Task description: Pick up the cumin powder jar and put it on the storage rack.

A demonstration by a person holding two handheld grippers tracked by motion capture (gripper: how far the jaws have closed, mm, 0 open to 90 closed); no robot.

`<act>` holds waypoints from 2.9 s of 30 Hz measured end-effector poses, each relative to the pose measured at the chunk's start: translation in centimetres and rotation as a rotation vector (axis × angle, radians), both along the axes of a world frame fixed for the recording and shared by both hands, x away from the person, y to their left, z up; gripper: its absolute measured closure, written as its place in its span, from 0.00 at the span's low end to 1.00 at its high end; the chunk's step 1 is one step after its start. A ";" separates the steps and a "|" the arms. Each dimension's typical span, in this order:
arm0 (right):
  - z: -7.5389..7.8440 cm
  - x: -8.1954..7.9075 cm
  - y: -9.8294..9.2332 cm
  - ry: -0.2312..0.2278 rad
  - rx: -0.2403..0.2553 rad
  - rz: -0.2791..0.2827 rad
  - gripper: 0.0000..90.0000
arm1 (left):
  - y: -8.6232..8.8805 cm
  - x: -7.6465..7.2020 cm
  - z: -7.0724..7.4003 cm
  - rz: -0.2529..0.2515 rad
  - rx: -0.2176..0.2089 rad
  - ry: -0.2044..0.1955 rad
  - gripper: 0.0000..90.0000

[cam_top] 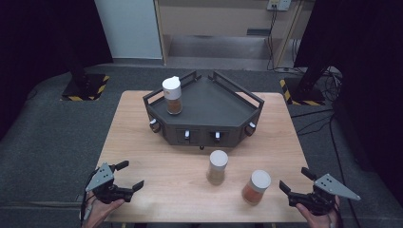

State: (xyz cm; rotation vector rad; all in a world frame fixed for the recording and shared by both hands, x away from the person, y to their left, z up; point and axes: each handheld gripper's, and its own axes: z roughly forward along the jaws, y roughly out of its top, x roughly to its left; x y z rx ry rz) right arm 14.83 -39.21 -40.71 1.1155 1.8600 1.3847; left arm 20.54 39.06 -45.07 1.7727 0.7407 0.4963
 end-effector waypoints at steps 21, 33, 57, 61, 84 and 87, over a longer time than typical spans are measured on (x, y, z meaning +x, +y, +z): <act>6.2 3.4 4.6 0.004 -0.062 0.157 0.04 | 0.0 0.1 0.0 -0.002 0.007 0.007 0.03; 6.9 5.5 7.7 0.034 -0.061 0.245 0.04 | 0.0 0.1 0.0 -0.005 0.003 0.007 0.03; 7.9 8.6 14.2 0.123 -0.129 0.297 0.05 | 0.1 0.1 0.0 -0.010 -0.001 0.004 0.03; 8.4 9.4 14.9 0.154 -0.151 0.295 0.06 | 0.0 0.1 0.0 -0.010 0.000 0.004 0.03; 10.3 15.4 21.2 0.413 -0.355 0.283 0.14 | 0.1 0.0 -0.1 -0.007 -0.004 -0.004 0.03; 10.4 16.0 21.8 0.445 -0.375 0.283 0.16 | 0.1 0.0 -0.1 -0.007 -0.003 -0.004 0.03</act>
